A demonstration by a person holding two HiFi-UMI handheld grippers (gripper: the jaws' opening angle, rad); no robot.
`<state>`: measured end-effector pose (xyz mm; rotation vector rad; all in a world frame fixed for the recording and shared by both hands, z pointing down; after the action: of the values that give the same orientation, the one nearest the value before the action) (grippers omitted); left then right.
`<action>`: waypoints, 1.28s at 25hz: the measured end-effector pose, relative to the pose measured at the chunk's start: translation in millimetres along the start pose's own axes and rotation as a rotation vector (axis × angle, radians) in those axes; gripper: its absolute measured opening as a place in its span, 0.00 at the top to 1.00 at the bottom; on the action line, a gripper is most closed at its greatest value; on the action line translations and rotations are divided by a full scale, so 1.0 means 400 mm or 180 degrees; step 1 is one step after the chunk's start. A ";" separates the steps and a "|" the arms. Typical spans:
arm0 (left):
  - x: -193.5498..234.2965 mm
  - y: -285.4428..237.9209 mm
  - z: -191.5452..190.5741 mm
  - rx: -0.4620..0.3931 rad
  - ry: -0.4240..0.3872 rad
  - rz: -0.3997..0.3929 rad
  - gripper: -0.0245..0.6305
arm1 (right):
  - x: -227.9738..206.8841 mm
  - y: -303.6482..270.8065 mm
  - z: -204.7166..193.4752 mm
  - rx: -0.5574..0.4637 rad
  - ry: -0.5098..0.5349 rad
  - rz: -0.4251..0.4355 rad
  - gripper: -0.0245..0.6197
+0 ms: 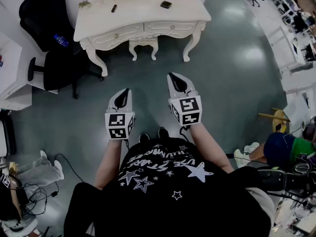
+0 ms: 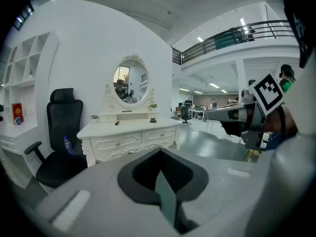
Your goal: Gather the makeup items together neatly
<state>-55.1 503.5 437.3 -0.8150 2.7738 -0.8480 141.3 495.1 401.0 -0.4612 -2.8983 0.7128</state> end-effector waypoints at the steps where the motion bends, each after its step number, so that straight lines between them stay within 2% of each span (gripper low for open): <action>1: 0.005 0.007 -0.001 -0.0001 0.0005 0.0017 0.96 | 0.008 -0.001 0.005 0.0002 0.0012 0.0008 0.92; 8: 0.028 0.041 0.003 -0.0023 -0.0210 0.0142 0.96 | 0.056 -0.013 0.023 0.0055 0.0071 0.0085 0.92; 13: 0.054 0.061 -0.041 0.0045 0.0218 0.0026 0.96 | 0.094 -0.022 -0.002 0.0188 0.0048 0.0118 0.92; 16: 0.075 0.083 -0.075 0.0099 0.0267 0.0032 0.96 | 0.112 -0.034 -0.024 0.0220 -0.0101 0.0101 0.92; 20: 0.132 0.113 -0.110 0.0129 0.0357 0.0035 0.96 | 0.146 -0.056 -0.018 0.0111 -0.0344 0.0108 0.91; 21: 0.148 0.117 -0.115 0.0126 0.0392 0.0023 0.96 | 0.156 -0.064 -0.014 0.0092 -0.0372 0.0117 0.89; 23: 0.180 0.118 -0.124 0.0118 0.0450 0.0004 0.96 | 0.179 -0.084 -0.015 0.0118 -0.0426 0.0152 0.62; 24: 0.194 0.115 -0.127 0.0115 0.0469 0.0004 0.96 | 0.187 -0.093 -0.021 0.0154 -0.0451 0.0166 0.53; 27: 0.210 0.104 -0.121 0.0086 0.0513 -0.0032 0.96 | 0.184 -0.116 -0.037 0.0256 -0.0531 0.0160 0.41; 32: 0.235 0.053 -0.101 0.0126 0.0477 -0.0012 0.96 | 0.142 -0.171 -0.025 0.0311 -0.0651 0.0117 0.39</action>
<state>-155.2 487.7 462.5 -0.7807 2.8735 -1.0008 71.4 459.9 444.6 -0.4560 -3.0307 0.9553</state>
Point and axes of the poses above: the fingertips, and each gripper's own axes: y backward along the fingers, x to its left, z out of its top, the point moved 4 cm from there along y, backward along the fingers, and after that the axes turned 11 degrees about x, right-handed, at the moved point
